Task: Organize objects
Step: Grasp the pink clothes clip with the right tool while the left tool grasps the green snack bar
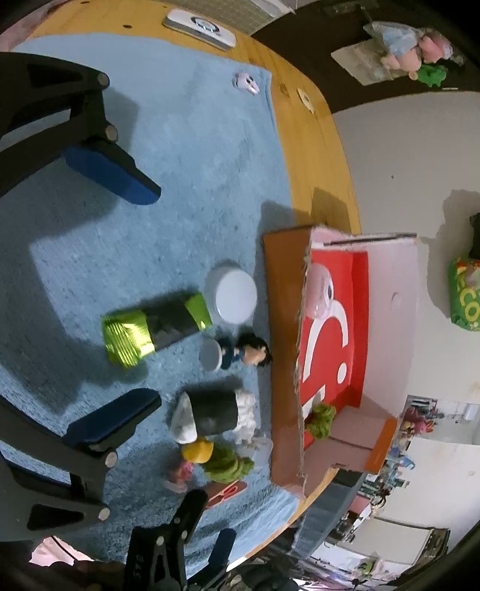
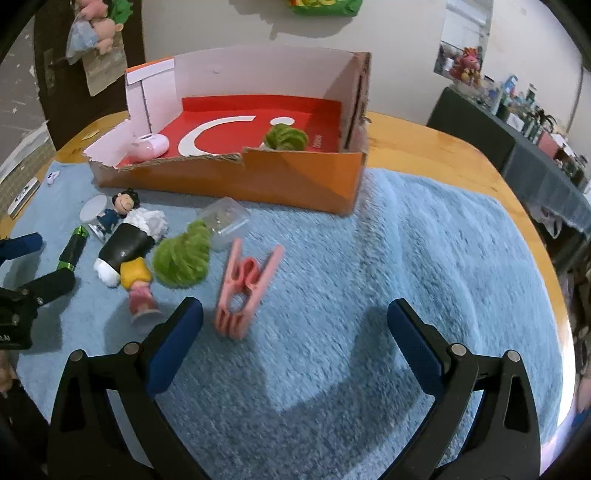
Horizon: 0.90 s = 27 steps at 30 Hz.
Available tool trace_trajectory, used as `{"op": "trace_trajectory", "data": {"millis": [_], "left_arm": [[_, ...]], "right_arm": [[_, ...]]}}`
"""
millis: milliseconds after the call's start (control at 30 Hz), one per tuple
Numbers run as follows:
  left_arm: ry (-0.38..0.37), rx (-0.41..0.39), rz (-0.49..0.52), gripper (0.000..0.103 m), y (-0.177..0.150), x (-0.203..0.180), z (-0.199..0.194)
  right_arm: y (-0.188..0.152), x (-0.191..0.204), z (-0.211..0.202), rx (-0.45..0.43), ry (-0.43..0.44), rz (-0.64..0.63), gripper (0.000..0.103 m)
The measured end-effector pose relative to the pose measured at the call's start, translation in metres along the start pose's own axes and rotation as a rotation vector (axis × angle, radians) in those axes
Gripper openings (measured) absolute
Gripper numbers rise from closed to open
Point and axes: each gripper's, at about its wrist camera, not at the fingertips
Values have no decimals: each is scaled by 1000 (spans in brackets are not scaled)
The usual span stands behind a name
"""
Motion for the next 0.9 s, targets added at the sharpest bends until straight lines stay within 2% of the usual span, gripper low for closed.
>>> {"op": "trace_trajectory", "data": {"millis": [100,300,367,500,567,667,900], "left_arm": [[-12,13,3,91,2,-2,6],[-36,2,-15,77,5,1,8],[-51,-6,-20,69,6,2,7],[-71,-12,-24,57,5,1,5],[-78,-14,-29,50,5,1,3],[-81,-17,-43,44,4,4,2],[-120,-28,-51,28,2,3,-6]], "right_arm": [[3,3,4,3,3,-13,100],[9,8,12,20,57,-25,79],[10,9,13,21,83,-17,65],[12,8,12,13,126,-7,48],[12,8,11,9,129,-6,30],[12,8,11,5,143,-10,25],[11,5,1,-34,150,11,25]]}}
Point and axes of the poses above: each gripper's, at about its wrist camera, not at the fingertips, and z roughly the way its jaws point, x to its left, y to its top, and after that the axes turned 9 degrees about -x, right-handed
